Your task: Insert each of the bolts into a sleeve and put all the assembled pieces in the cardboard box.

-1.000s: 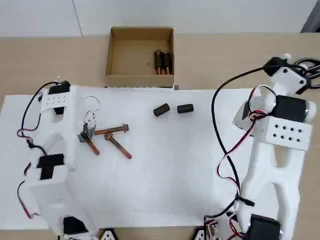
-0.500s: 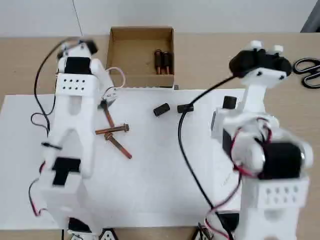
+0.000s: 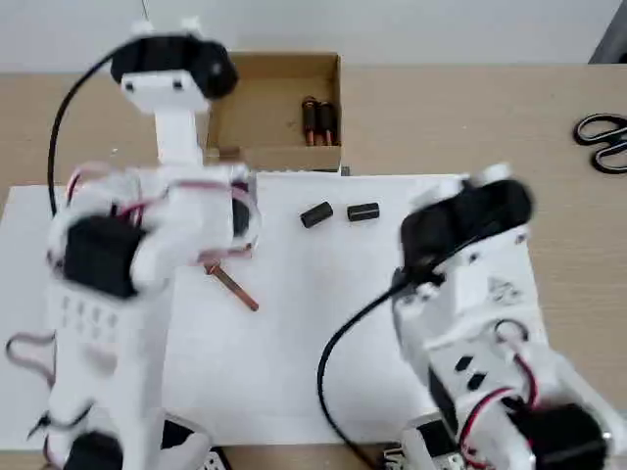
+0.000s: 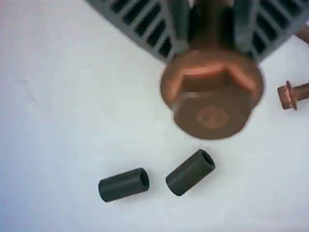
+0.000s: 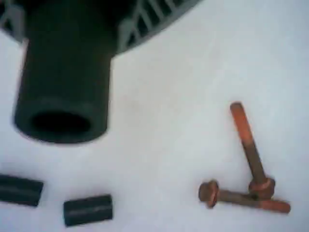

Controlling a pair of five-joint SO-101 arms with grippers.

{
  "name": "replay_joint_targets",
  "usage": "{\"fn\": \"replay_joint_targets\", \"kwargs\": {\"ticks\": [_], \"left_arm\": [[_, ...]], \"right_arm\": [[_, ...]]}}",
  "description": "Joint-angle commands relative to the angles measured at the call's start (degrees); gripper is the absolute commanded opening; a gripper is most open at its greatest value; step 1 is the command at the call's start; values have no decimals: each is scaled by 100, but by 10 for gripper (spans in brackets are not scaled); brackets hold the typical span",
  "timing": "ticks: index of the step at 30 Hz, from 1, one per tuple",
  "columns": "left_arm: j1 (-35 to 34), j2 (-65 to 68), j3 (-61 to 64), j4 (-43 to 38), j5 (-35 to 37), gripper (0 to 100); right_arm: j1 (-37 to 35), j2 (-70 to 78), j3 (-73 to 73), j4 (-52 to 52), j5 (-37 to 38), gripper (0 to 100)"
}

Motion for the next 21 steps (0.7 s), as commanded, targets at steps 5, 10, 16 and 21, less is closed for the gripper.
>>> {"fn": "replay_joint_targets", "kwargs": {"ticks": [5, 10, 16, 21], "left_arm": [[0, -2233, 2624, -1134, -114, 5], [0, -3895, 4857, -2637, -360, 5], [9, -5758, 6712, -3938, -308, 6], [0, -6840, 7618, -4422, 334, 6]], "right_arm": [[-593, -927, 1820, -1156, 114, 2], [-760, -1358, 3051, -2334, 413, 2], [-1446, -1895, 3868, -2835, 422, 2], [-1824, -2580, 4580, -3029, 448, 2]]}}
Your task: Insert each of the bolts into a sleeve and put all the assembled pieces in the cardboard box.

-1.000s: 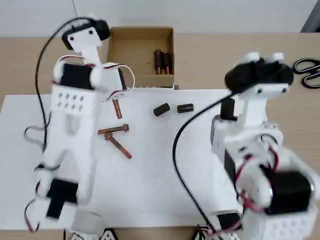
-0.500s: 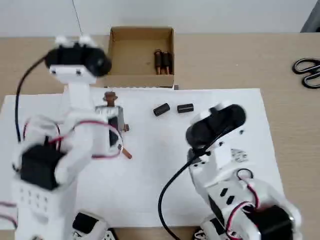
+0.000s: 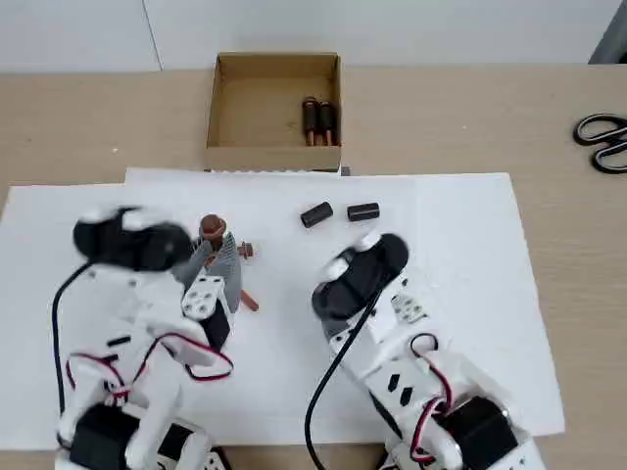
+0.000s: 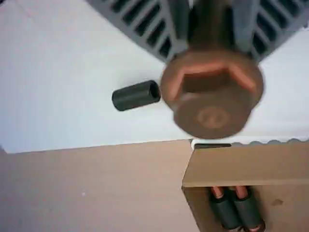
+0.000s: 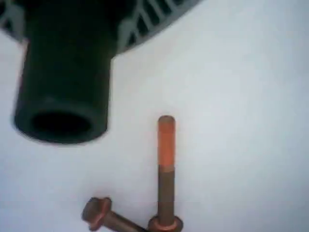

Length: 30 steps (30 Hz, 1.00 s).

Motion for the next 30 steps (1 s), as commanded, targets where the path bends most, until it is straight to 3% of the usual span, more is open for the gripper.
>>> {"fn": "replay_joint_targets", "kwargs": {"ticks": [1, 6, 15, 22, 30], "left_arm": [[0, -747, 462, -501, 519, 6], [-264, -1257, 945, -695, 1213, 6], [-273, -1310, 1007, -677, 1582, 6], [501, -1319, 1007, -598, 1591, 6], [756, -1301, 1086, -607, 1591, 6]], "right_arm": [[-259, -532, 360, -277, 79, 2], [-620, -1411, 1178, -514, 246, 2], [-743, -1640, 1978, -1367, 624, 2], [-743, -1648, 2101, -1473, 607, 2], [-752, -1648, 2092, -1543, 598, 2]]}}
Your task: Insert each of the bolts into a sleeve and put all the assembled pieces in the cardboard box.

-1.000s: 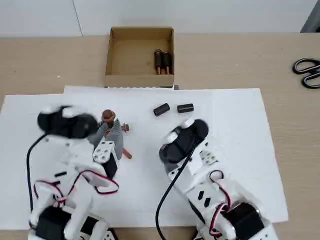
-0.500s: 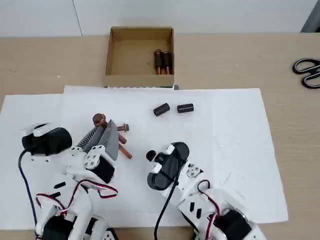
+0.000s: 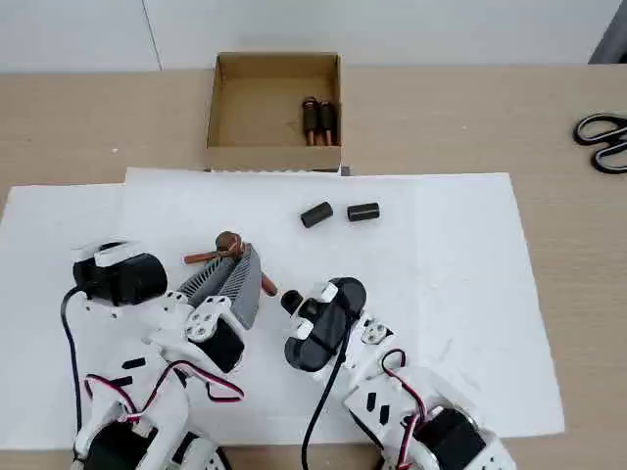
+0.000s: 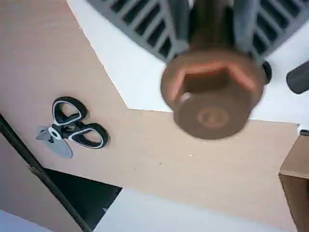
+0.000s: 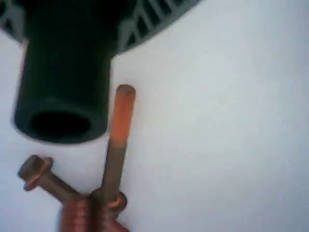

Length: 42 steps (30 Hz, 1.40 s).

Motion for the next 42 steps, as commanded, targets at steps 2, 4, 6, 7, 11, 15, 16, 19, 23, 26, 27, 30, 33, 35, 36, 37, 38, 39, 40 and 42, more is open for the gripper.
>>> {"fn": "replay_joint_targets", "kwargs": {"ticks": [2, 4, 6, 7, 11, 15, 16, 19, 23, 26, 27, 30, 33, 35, 36, 37, 38, 39, 40, 42], "left_arm": [[62, -44, 13, -132, 18, 6], [62, -44, 13, -123, 18, 6], [62, -44, 13, -114, 18, 6], [62, -44, 13, -114, 18, 6], [141, -44, 13, -132, 18, 6], [158, -44, 4, -132, 18, 6], [158, -44, -4, -105, 18, 6], [176, -44, -22, -97, 18, 6], [176, -44, -22, -53, 9, 6], [176, -44, -22, 88, 0, 6], [176, -53, -22, 141, 0, 6], [176, -62, -22, 193, 0, 6], [176, -53, -22, 193, 0, 6], [185, -44, -13, 193, 0, 6], [185, -44, -4, 193, 0, 6], [185, -44, 4, 202, 0, 6], [193, -44, 4, 237, 0, 6], [220, -44, 4, 273, 0, 6], [316, -44, 4, 334, 0, 6], [510, -44, 13, 510, -9, 6]], "right_arm": [[-48, -31, -35, -418, 35, 2], [-48, -4, -26, -549, 62, 2], [-48, 13, -18, -558, 44, 2], [-57, 13, -18, -549, 35, 2], [-303, 13, -9, -532, 35, 2], [-426, -22, 185, -532, 35, 2], [-426, -22, 211, -558, 35, 2], [-426, -22, 220, -567, 35, 2], [-418, -31, 193, -567, 62, 2], [-303, -31, 185, -567, 53, 2], [-259, -31, 185, -567, 53, 2], [-198, -31, 185, -567, 62, 2], [-198, -31, 185, -567, 62, 2], [-198, -31, 176, -576, 70, 2], [-207, -31, 158, -576, 70, 2], [-215, -31, 114, -576, 70, 2], [-215, -31, 97, -576, 70, 2], [-224, -31, 88, -576, 70, 2], [-233, -31, 88, -576, 70, 2], [-233, -31, 88, -593, 70, 2]]}}
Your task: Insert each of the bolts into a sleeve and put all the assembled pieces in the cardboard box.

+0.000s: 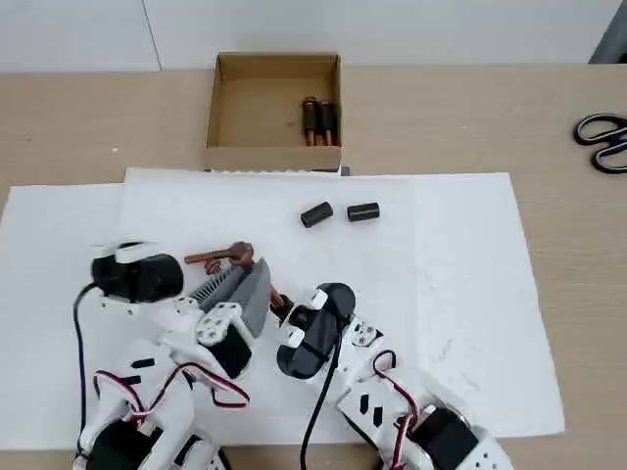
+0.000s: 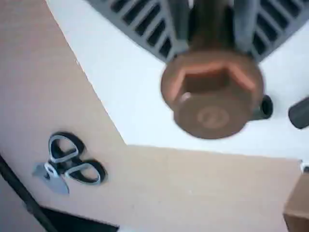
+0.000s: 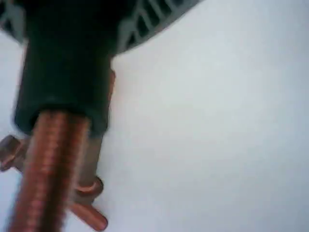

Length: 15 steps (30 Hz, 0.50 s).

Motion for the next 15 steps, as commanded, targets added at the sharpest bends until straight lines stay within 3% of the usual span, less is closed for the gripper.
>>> {"fn": "replay_joint_targets", "kwargs": {"ticks": [1, 15], "left_arm": [[264, -44, -31, 255, 18, 6], [352, -35, -31, 1160, -730, 6]], "right_arm": [[48, -31, -185, -251, 53, 2], [57, -31, -352, -488, 62, 2]]}}
